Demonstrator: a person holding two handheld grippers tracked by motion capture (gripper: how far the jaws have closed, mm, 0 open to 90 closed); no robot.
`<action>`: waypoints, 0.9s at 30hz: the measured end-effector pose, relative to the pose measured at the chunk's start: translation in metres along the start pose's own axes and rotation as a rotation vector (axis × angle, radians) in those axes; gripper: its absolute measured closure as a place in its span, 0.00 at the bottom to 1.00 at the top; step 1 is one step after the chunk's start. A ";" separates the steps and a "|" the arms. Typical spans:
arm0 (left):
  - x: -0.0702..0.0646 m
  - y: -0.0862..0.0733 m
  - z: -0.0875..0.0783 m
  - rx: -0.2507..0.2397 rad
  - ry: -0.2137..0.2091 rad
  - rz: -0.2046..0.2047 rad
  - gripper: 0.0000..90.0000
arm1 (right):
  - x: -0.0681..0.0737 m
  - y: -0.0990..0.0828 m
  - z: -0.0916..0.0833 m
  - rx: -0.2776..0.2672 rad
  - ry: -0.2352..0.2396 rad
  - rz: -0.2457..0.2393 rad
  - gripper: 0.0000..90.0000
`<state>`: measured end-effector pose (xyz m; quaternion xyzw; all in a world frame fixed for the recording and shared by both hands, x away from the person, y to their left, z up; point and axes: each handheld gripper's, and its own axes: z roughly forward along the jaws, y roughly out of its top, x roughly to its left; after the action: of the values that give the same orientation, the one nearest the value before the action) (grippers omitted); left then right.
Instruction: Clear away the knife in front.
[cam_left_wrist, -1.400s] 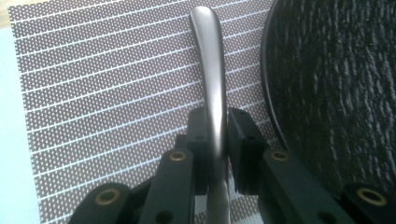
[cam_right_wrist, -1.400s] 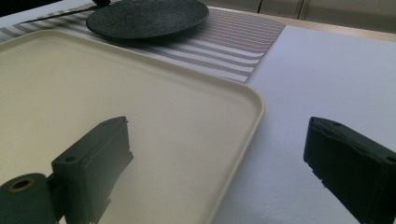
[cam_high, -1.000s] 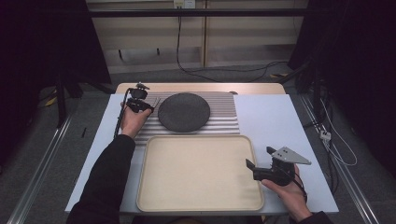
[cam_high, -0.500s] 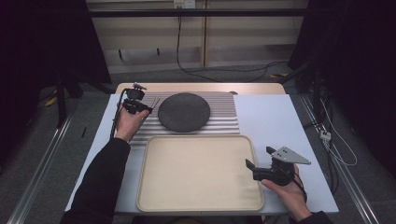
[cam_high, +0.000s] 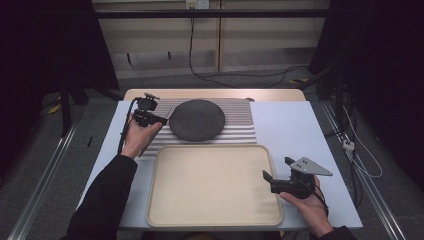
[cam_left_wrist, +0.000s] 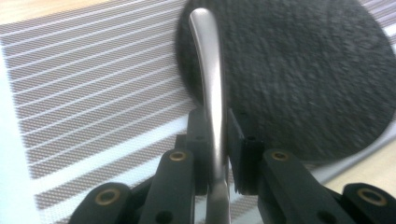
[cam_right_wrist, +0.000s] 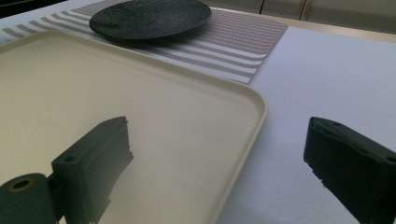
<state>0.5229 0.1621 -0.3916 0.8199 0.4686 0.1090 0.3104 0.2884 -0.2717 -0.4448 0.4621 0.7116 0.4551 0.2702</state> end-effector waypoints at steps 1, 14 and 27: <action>-0.002 -0.001 -0.001 -0.002 -0.005 0.004 0.89 | 0.000 0.000 0.000 0.001 -0.001 -0.002 0.08; -0.025 -0.012 -0.015 -0.013 0.004 0.019 0.89 | 0.000 0.000 0.000 0.001 0.001 0.001 0.08; -0.049 -0.026 -0.026 -0.006 -0.027 0.072 0.89 | 0.001 0.000 0.000 0.005 0.000 0.000 0.08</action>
<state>0.4660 0.1411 -0.3818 0.8366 0.4344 0.1106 0.3150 0.2883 -0.2708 -0.4448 0.4628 0.7127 0.4533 0.2690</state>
